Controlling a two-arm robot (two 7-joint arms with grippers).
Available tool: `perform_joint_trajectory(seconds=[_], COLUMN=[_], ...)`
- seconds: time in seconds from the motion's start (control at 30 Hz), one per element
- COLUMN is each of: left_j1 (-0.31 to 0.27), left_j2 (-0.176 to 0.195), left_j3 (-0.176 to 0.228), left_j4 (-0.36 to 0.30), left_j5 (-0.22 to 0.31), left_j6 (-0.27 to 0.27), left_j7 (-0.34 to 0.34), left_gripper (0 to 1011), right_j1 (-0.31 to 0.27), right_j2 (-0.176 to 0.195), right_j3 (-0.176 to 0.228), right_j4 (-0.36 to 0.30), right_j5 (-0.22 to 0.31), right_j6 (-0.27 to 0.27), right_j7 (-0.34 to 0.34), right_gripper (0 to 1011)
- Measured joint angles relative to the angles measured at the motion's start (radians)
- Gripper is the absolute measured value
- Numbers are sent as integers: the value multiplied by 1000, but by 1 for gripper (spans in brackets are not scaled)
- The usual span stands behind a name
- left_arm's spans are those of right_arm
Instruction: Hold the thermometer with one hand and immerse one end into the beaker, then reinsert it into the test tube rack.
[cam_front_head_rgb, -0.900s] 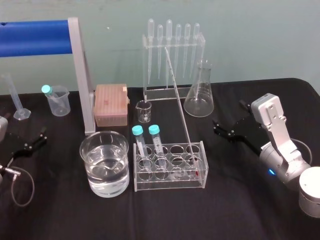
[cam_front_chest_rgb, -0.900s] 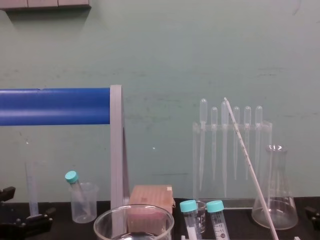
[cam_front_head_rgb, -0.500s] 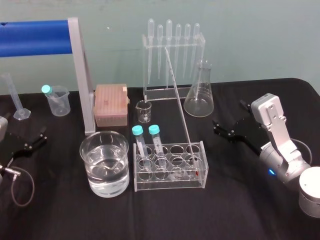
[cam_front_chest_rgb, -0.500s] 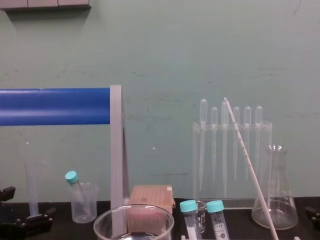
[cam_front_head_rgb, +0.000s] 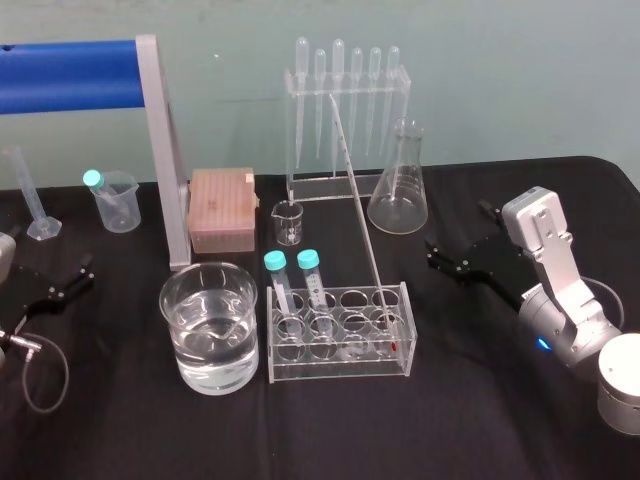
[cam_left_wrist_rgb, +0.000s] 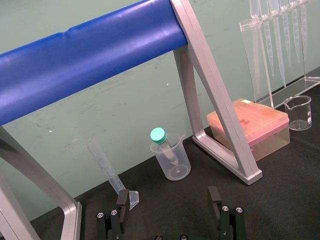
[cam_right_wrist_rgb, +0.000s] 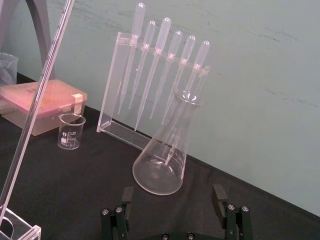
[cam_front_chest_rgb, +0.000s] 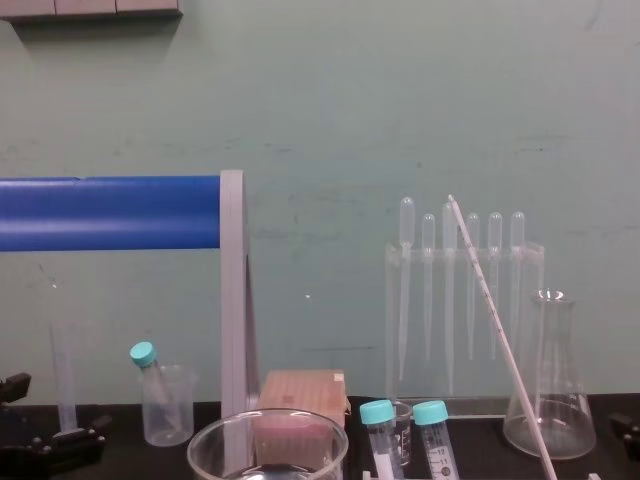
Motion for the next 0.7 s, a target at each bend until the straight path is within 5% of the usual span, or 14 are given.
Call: perform_joint_trajectory(seconds=[0.7], left_j1=[0], left_j2=[0], left_j3=[0], left_j4=[0], left_j5=[0], left_j6=[0], left_j7=[0], left_gripper=[1008], right_j1=[0], right_j2=[0], right_j3=[0], right_j4=[0], right_j5=[0], right_j6=[0], right_j7=[0], right_gripper=[1003])
